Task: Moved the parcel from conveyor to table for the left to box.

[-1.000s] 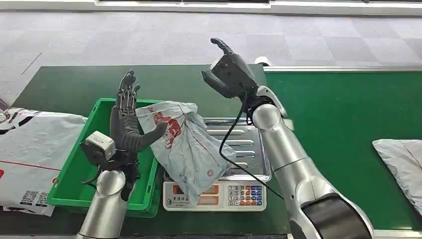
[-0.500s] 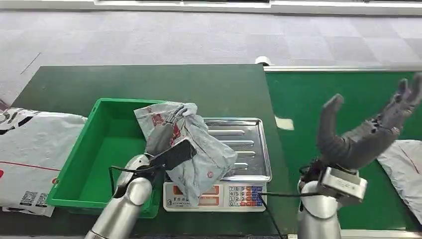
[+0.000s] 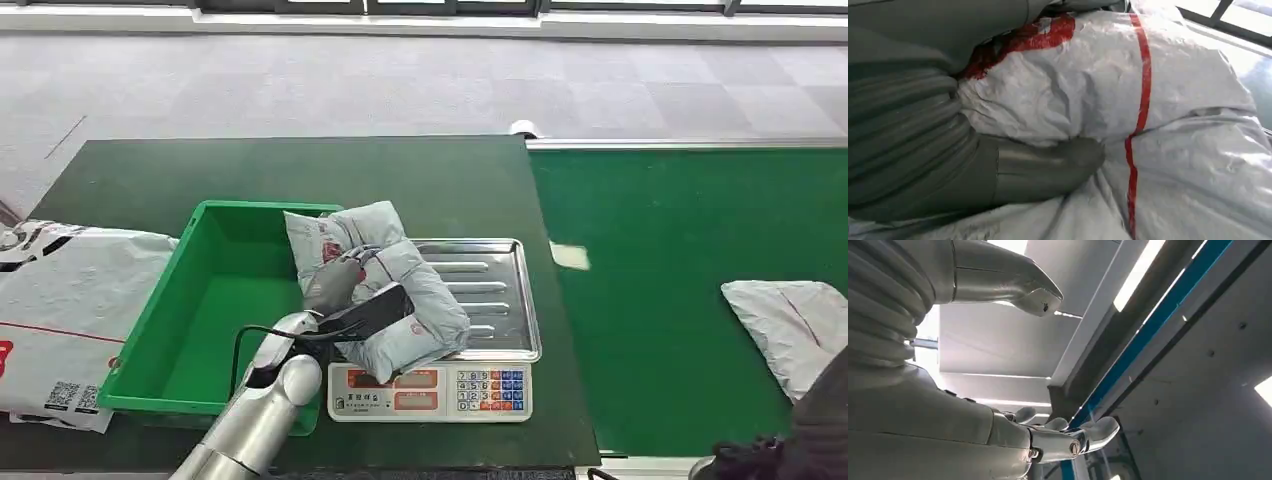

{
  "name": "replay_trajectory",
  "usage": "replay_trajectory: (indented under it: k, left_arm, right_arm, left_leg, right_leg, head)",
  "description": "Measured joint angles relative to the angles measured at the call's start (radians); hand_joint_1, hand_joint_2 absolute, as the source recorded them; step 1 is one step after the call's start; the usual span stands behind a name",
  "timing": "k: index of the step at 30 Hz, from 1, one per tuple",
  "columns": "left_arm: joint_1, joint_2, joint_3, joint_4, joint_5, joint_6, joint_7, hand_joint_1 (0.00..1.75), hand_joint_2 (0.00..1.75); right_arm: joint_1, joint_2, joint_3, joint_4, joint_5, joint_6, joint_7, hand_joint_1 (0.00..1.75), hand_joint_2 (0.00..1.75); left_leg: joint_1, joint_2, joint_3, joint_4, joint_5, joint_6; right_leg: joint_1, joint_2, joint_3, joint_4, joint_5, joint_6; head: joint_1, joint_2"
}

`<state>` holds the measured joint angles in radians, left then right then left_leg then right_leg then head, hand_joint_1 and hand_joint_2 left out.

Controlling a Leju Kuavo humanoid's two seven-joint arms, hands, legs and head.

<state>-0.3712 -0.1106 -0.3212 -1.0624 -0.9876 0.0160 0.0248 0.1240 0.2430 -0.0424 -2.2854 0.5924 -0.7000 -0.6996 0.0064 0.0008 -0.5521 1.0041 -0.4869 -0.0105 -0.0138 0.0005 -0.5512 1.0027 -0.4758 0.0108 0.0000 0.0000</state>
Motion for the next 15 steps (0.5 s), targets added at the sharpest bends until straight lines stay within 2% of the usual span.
replay_trajectory:
  k: [11,15]
  left_arm:
    - [0.035,0.004,0.024,-0.059,0.057,0.037,-0.045,1.75,1.75]
    - [0.076,0.004,0.045,-0.119,0.150,0.084,-0.139,1.75,1.75]
  right_arm:
    - [0.031,0.002,-0.010,-0.005,-0.025,0.000,0.001,0.00,1.75]
    - [0.054,0.001,-0.011,-0.004,-0.038,0.002,0.001,0.00,1.75]
  left_leg:
    - [0.000,0.000,0.003,0.000,0.001,-0.001]
    - [0.000,0.001,0.004,0.000,0.000,-0.001]
  right_leg:
    - [0.000,0.001,0.002,0.001,-0.001,-0.001]
    - [0.000,0.002,-0.001,0.001,-0.001,-0.002]
  head:
    - [0.000,0.000]
    - [0.000,0.000]
